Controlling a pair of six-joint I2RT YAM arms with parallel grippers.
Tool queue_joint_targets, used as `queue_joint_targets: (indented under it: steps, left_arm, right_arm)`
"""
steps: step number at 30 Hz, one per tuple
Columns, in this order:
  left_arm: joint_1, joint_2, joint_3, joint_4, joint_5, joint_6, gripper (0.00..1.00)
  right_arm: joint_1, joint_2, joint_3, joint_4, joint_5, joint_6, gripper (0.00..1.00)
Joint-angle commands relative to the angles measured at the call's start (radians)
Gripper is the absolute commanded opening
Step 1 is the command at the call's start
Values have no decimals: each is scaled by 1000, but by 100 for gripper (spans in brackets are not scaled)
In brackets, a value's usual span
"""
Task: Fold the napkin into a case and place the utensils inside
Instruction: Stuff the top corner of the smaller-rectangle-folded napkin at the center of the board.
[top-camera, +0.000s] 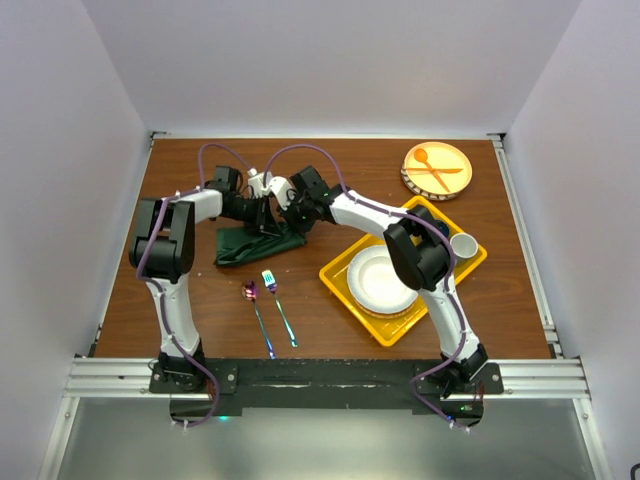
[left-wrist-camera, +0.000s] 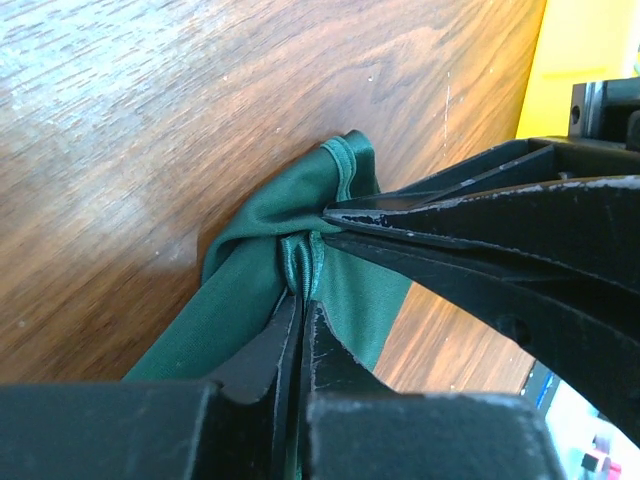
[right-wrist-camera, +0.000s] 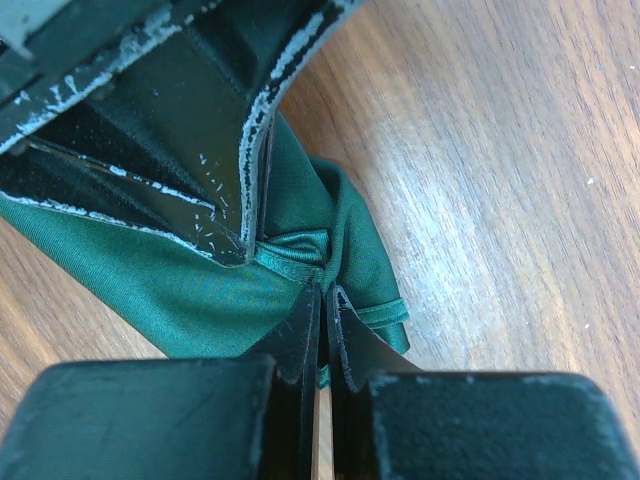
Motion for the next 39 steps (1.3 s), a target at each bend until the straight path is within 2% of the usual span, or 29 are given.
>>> queue_joint_targets:
  steps: [1, 12, 18, 29, 30, 31, 32, 39]
  left_arm:
    - [3, -74, -3, -13, 2, 21, 0]
    - [-10, -61, 53, 54, 46, -45, 0]
    - [-13, -33, 56, 85, 24, -35, 0]
    - [13, 38, -24, 4, -53, 27, 0]
    - [15, 42, -27, -1, -56, 35, 0]
    - [18, 44, -33, -4, -58, 35, 0]
    - [20, 45, -33, -5, -62, 37, 0]
    - [21, 54, -23, -12, -67, 43, 0]
  right_arm:
    - [1, -13, -13, 12, 11, -17, 0]
    - [0, -33, -22, 42, -38, -1, 0]
    - [1, -36, -23, 45, -46, -1, 0]
    - [-5, -65, 38, 26, -60, 77, 0]
    - [-5, -70, 43, 20, -61, 90, 4]
    - [-6, -72, 53, 17, -60, 95, 17]
    - [-11, -72, 56, 16, -55, 101, 20]
    - [-12, -38, 115, -40, -21, 85, 21]
